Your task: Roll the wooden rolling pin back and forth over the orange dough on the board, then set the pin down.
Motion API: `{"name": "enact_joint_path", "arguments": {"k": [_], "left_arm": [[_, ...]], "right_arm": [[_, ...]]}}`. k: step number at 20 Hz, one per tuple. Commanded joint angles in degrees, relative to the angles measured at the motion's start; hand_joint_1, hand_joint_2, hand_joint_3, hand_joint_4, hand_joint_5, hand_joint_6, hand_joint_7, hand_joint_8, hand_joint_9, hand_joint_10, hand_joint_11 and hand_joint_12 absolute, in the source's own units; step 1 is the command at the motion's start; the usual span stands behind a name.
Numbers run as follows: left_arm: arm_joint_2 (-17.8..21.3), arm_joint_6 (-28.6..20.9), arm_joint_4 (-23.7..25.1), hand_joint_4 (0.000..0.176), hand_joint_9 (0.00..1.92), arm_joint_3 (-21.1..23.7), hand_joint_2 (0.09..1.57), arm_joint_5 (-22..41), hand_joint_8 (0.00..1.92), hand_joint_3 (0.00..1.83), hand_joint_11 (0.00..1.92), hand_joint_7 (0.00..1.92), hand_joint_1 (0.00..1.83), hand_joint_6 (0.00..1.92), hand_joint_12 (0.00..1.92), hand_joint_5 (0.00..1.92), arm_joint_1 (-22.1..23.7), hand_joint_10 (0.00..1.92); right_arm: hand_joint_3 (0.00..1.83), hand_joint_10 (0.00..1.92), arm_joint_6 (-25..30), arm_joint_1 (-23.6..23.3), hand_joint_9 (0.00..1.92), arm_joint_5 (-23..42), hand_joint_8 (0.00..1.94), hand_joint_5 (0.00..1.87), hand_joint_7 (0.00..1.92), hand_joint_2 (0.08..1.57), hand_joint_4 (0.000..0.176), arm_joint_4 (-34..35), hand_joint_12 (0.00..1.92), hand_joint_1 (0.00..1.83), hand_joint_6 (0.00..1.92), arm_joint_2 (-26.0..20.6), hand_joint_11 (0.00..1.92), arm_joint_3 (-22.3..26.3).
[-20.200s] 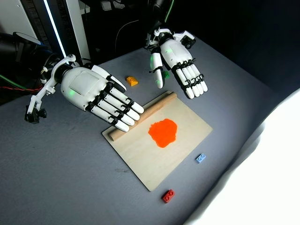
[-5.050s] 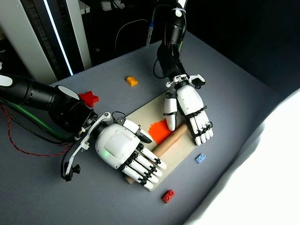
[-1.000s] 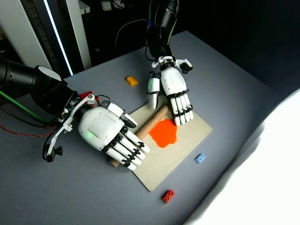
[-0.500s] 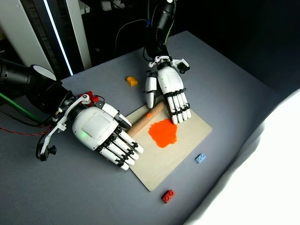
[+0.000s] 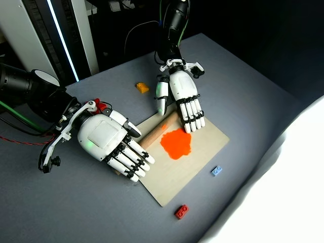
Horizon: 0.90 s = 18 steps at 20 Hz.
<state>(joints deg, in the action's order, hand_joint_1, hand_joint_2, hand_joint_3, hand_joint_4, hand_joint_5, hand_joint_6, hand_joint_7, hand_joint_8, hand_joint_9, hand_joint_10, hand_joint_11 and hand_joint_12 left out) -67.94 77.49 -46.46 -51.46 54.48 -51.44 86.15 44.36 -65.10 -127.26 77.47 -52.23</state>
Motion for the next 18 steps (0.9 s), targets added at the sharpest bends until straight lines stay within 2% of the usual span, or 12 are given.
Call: {"name": "enact_joint_path", "arguments": {"k": [1, 5, 9, 11, 13, 14, 15, 18], "left_arm": [[-0.48, -0.68, -0.04, 0.000, 0.11, 0.70, 1.42, -4.18, 0.00, 0.00, 0.00, 0.13, 0.00, 0.00, 0.00, 0.08, -0.80, 0.00], [-0.08, -0.73, -0.04, 0.000, 0.13, 0.90, 1.41, -4.18, 0.01, 0.00, 0.01, 0.15, 0.00, 0.01, 0.01, 0.10, -0.76, 0.01], [0.36, -0.85, -0.04, 0.000, 0.12, 1.01, 1.41, -4.19, 0.00, 0.00, 0.00, 0.14, 0.00, 0.00, 0.00, 0.08, -0.57, 0.00], [0.99, -0.85, -0.04, 0.000, 0.12, 1.41, 1.41, -4.42, 0.00, 0.00, 0.00, 0.14, 0.00, 0.00, 0.00, 0.07, -0.54, 0.00], [1.46, -0.85, -0.03, 0.000, 0.11, 1.74, 1.41, -4.59, 0.00, 0.00, 0.00, 0.14, 0.00, 0.00, 0.00, 0.08, -0.55, 0.00], [1.76, -0.85, -0.03, 0.000, 0.09, 1.96, 1.42, -4.68, 0.00, 0.00, 0.00, 0.12, 0.00, 0.00, 0.00, 0.07, -0.55, 0.00], [2.08, -0.85, -0.03, 0.000, 0.08, 2.15, 1.42, -4.67, 0.00, 0.00, 0.00, 0.12, 0.00, 0.00, 0.00, 0.07, -0.47, 0.00], [2.65, -0.85, 0.27, 0.000, 0.08, 2.13, 1.41, -4.73, 0.01, 0.00, 0.00, 0.13, 0.00, 0.01, 0.00, 0.08, 0.72, 0.00]], "right_arm": [[0.00, 0.00, 0.07, -0.29, 0.27, -4.83, 0.00, 0.29, 0.30, 1.53, 0.000, -4.01, 0.67, 0.00, 0.00, -0.39, 0.00, 0.07], [0.00, 0.00, 0.08, -1.05, 0.27, -5.56, 0.01, 0.31, 0.32, 1.52, 0.000, -4.01, 0.66, 0.00, 0.01, -0.60, 0.00, 0.06], [0.00, 0.00, 0.69, -2.09, 0.25, -5.98, 0.00, 0.27, 0.30, 1.51, 0.000, -4.01, 0.58, 0.00, 0.00, -0.92, 0.00, -0.34], [0.00, 0.00, 0.87, -3.72, 0.25, -7.01, 0.00, 0.27, 0.30, 1.51, 0.000, -4.10, 0.58, 0.00, 0.00, -1.22, 0.00, -0.71], [0.00, 0.00, 1.58, -4.23, 0.24, -7.60, 0.00, 0.27, 0.29, 1.51, 0.000, -6.58, 0.54, 0.00, 0.00, -2.00, 0.00, -0.69], [0.00, 0.01, 2.10, -4.23, 0.20, -7.92, 0.00, 0.25, 0.26, 1.50, 0.000, -9.04, 0.42, 0.00, 0.00, -2.71, 0.00, -0.67], [0.00, 0.01, 2.82, -4.19, 0.21, -8.12, 0.01, 0.26, 0.27, 1.50, 0.000, -11.67, 0.43, 0.00, 0.00, -3.73, 0.00, -0.49], [0.00, 0.00, 3.97, -4.63, 0.19, -7.41, 0.00, 0.25, 0.25, 1.50, 0.000, -13.07, 0.38, 0.00, 0.00, -6.24, 0.00, 0.43]]}}
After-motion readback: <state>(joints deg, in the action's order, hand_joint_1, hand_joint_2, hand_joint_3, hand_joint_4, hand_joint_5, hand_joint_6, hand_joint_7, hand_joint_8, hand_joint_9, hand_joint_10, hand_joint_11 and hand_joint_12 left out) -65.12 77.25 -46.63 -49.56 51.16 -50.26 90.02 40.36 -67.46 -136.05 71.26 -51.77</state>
